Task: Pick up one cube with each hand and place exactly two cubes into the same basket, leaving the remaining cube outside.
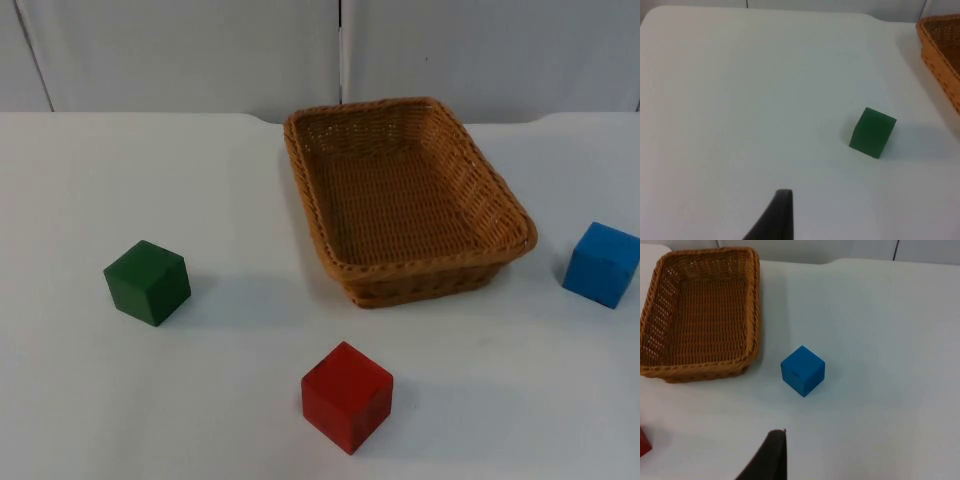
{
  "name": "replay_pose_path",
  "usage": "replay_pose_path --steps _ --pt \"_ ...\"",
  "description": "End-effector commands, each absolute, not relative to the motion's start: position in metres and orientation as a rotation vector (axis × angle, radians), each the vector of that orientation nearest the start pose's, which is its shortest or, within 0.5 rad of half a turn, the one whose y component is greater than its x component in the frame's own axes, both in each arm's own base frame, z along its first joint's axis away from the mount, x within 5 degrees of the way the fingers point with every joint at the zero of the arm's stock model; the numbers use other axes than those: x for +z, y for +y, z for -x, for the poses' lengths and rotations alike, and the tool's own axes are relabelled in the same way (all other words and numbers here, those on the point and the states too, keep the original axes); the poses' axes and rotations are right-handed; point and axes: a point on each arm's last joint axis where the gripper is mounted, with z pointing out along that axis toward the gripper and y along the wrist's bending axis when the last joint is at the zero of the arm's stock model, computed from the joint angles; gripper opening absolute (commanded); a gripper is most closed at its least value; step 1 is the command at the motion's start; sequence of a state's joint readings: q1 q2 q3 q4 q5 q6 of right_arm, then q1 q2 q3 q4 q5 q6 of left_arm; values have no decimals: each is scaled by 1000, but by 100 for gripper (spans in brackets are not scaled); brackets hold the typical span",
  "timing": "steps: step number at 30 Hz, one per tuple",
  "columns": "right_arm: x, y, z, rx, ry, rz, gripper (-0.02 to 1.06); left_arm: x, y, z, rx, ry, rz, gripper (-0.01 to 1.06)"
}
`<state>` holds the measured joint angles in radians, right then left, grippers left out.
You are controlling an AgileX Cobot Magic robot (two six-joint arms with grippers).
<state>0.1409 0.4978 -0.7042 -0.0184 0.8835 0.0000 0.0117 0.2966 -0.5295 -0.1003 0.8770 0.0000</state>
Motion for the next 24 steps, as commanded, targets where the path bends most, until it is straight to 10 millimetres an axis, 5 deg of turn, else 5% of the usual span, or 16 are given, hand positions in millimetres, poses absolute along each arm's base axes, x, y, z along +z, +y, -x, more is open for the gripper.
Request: replay_pose_path --steps 1,11,24 --pt "340 10 -86 46 2147 160 105 297 -8 -56 -137 2115 43 105" --pt "348 14 -118 41 2214 171 105 295 -16 -84 -248 2155 -7 105" --pt "327 21 -169 8 2353 245 103 283 -22 -126 -315 2229 -70 105"
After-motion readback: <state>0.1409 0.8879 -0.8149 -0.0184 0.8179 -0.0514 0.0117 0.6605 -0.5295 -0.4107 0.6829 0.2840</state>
